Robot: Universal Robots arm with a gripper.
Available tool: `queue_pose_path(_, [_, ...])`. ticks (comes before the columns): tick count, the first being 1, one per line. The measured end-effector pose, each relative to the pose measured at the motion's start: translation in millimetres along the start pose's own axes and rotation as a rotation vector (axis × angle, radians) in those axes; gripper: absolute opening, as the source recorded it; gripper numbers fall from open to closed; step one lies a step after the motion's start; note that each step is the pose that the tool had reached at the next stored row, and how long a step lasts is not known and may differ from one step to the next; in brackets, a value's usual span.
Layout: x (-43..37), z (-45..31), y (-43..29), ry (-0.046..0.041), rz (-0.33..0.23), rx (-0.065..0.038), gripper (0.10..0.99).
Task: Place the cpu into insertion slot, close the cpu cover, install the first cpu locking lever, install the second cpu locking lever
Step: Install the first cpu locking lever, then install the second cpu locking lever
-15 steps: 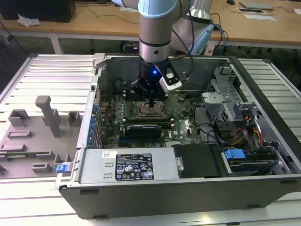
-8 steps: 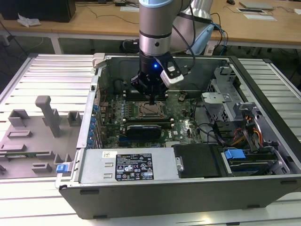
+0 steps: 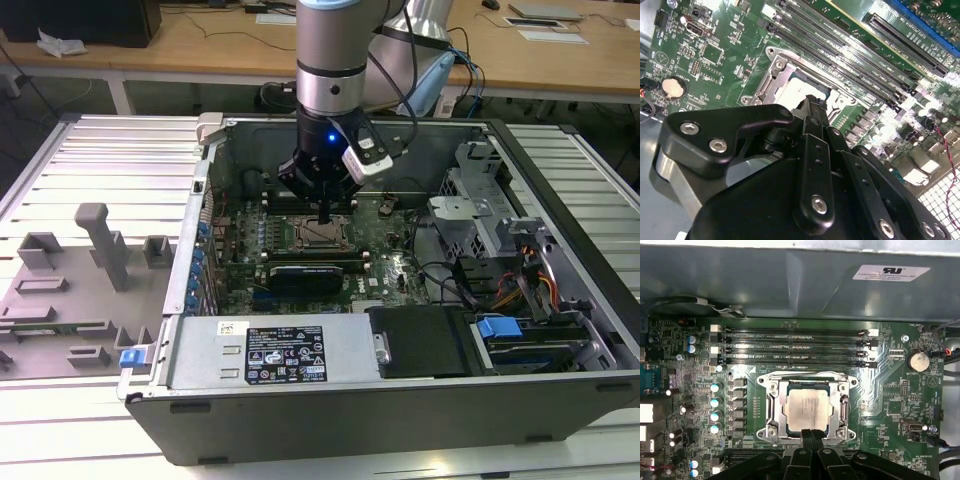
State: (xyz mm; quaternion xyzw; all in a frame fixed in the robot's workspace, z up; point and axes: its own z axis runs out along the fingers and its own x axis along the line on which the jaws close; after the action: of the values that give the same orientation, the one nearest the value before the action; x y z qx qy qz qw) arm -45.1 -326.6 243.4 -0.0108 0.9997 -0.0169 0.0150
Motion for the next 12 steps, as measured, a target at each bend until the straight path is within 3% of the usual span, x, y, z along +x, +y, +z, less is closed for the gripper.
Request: queue_pose_path(12, [0.0,0.0,-0.8,0.0000,0.000,0.000,0.106])
